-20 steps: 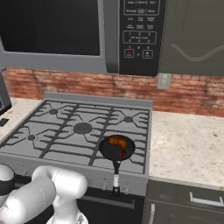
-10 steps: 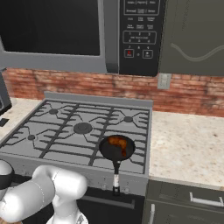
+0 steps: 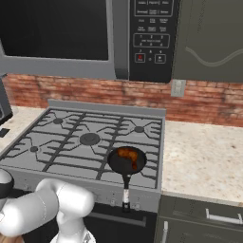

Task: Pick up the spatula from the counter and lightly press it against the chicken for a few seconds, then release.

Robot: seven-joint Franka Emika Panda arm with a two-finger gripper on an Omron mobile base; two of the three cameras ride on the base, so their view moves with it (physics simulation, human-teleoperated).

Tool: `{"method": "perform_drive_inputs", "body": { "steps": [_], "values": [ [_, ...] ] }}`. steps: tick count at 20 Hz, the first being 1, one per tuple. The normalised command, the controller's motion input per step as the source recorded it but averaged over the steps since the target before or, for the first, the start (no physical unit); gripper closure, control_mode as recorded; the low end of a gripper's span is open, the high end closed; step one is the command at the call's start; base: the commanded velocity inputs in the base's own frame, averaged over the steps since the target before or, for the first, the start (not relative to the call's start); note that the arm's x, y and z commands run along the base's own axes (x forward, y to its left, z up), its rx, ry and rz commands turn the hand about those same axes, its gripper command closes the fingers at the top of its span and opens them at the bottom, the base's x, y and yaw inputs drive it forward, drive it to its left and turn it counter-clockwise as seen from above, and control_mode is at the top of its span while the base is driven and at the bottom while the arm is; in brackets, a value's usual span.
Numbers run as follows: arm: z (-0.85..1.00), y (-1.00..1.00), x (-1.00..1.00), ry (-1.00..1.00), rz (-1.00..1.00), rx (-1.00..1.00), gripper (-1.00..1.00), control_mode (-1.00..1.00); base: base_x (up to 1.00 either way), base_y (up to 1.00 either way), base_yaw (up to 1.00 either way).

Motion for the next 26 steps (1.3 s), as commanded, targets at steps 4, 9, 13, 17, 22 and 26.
{"method": "perform_drive_inputs", "body": {
  "steps": [4,9,13,17,22,26],
  "values": [
    [-0.04,0.13,0.08,0.05,0.0,0.0,-1.0,-1.0,0.0,0.0,0.0],
    [-0.07,0.15,0.05,0.02,0.0,0.0,-1.0,-1.0,0.0,0.0,0.0],
    [-0.13,0.07,0.08,0.0,0.0,0.0,-1.0,-1.0,0.0,0.0,0.0],
    [-0.16,0.03,0.15,0.0,0.0,0.0,-1.0,-1.0,0.0,0.0,0.0],
    [-0.15,0.04,0.14,0.0,0.0,0.0,-1.0,-1.0,0.0,0.0,0.0],
    [-0.06,0.03,0.11,0.02,0.0,0.0,-1.0,-1.0,0.0,0.0,0.0]
  ]
}}
